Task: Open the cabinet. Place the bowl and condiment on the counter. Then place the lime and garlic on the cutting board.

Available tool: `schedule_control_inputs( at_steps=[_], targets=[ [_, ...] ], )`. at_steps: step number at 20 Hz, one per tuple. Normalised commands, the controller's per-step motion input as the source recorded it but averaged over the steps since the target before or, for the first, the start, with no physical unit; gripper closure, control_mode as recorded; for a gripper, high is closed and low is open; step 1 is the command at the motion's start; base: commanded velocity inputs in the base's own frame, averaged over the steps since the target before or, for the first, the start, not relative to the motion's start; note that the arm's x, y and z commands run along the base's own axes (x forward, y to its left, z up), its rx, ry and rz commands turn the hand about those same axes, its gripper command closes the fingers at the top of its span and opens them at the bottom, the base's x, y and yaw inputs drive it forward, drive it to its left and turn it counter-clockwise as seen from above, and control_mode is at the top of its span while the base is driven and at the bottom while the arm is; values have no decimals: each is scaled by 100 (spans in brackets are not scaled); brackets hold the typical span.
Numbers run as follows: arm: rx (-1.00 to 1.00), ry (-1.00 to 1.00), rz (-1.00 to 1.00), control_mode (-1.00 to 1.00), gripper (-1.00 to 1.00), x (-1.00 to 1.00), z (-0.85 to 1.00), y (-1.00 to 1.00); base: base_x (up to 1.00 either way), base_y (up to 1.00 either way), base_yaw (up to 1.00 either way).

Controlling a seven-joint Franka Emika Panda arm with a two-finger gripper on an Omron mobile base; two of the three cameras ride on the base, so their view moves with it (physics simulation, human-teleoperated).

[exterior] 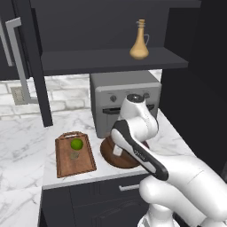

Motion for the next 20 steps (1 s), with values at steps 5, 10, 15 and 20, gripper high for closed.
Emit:
schedule_control_inputs(
  at_steps=[5,10,15,20],
  targets=[
    [-4,-5,0,-100,-100,-45,90,0,0,0,0],
    [-5,-1,1,-100,-100,-7,11,4,0,0,0],
    [0,-6,-2,-100,-100,-15,40,-2,0,0,0],
    [0,-17,-23,-100,-100,0,40,0,0,0,0]
  ],
)
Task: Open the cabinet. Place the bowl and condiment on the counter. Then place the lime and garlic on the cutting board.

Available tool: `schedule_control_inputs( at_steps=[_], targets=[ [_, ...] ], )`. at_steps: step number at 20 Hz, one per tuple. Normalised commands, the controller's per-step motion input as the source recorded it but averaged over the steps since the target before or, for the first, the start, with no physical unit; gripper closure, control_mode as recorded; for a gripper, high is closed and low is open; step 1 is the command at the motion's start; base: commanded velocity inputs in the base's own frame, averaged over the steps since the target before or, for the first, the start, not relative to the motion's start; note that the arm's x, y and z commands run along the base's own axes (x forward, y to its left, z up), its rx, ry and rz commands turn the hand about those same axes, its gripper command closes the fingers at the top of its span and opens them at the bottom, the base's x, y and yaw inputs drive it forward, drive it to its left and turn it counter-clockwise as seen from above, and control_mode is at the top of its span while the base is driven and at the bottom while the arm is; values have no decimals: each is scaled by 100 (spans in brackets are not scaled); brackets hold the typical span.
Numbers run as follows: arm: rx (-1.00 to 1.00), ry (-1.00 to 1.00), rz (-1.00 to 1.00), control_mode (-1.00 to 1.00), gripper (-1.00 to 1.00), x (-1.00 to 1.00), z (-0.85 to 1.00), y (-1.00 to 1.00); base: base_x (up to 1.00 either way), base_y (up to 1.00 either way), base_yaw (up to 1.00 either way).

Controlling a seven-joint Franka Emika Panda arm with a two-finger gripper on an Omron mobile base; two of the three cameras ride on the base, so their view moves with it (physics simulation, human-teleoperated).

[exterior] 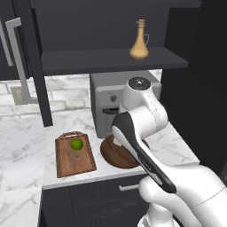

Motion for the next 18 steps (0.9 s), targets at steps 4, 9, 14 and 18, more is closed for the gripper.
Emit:
schedule_control_inputs(
  at_steps=[4,9,14,18],
  targets=[
    [0,-25,-25,-100,-100,0,26,-4,0,0,0],
    [0,-35,-35,-100,-100,0,53,-15,0,0,0],
    [1,-33,-29,-100,-100,0,48,-18,0,0,0],
    [7,-25,-22,-100,-100,0,66,-34,0,0,0]
  ],
)
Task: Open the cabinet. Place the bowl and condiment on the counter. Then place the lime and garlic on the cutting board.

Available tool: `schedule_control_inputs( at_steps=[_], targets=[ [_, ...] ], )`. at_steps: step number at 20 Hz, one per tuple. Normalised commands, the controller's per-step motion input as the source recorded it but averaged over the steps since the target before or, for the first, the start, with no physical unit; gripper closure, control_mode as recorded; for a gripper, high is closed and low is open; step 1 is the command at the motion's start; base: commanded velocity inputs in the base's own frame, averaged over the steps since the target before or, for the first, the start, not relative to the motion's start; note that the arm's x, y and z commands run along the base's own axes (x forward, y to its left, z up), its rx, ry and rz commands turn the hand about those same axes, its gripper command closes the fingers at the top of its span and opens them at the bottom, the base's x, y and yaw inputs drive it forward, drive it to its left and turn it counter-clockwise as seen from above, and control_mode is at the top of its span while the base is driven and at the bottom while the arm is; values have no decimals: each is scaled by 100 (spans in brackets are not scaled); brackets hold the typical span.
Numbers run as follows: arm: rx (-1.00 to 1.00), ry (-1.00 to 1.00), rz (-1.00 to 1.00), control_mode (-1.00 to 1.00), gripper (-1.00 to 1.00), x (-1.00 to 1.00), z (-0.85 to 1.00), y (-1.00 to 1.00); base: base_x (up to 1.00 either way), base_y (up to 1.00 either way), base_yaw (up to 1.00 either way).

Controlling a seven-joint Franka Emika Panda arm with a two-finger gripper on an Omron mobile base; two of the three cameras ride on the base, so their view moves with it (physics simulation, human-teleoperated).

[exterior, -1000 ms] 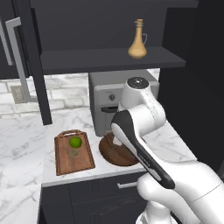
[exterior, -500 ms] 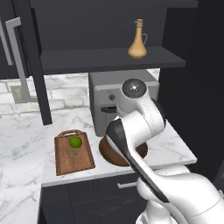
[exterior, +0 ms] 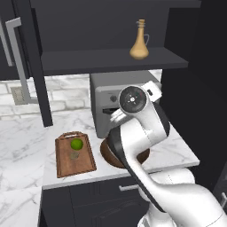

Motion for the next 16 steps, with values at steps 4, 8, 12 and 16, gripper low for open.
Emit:
schedule_control_inputs(
  at_steps=[4,8,12,16],
  targets=[
    [9,-18,-15,-100,-100,0,63,-33,0,0,0],
    [11,-11,-12,-100,-100,0,79,-37,0,0,0],
    [12,-9,-4,-100,-100,0,56,-36,0,0,0],
    [13,-2,-7,-100,-100,0,44,-34,0,0,0]
  ],
)
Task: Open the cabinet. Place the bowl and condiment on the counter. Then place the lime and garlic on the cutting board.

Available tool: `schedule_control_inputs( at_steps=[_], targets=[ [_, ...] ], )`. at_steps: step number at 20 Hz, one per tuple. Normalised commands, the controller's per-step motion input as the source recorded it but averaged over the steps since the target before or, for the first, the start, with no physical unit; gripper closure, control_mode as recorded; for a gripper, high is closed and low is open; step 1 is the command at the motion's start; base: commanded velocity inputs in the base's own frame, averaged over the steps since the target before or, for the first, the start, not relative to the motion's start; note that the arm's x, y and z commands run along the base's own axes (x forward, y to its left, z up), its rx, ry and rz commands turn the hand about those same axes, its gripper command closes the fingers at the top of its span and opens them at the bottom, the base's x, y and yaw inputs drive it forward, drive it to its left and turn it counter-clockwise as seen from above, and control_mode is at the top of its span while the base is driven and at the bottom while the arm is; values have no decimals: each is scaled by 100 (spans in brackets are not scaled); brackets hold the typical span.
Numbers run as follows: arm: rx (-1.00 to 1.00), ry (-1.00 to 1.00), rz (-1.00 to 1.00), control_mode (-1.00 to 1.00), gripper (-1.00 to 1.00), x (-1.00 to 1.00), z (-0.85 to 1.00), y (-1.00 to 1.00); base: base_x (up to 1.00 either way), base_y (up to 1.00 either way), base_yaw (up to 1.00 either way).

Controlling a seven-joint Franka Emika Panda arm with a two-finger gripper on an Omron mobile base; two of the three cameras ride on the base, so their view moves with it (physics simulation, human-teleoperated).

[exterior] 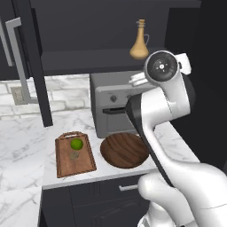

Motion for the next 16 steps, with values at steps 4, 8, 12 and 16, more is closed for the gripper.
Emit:
schedule_control_inputs(
  at_steps=[4,8,12,16],
  targets=[
    [17,0,-8,-100,-100,0,2,-32,0,0,0],
    [17,0,-6,-100,-100,2,22,-36,0,0,0],
    [14,0,-7,-100,-100,27,31,-20,0,0,0],
    [8,0,-7,-100,-100,45,19,-3,0,0,0]
  ],
)
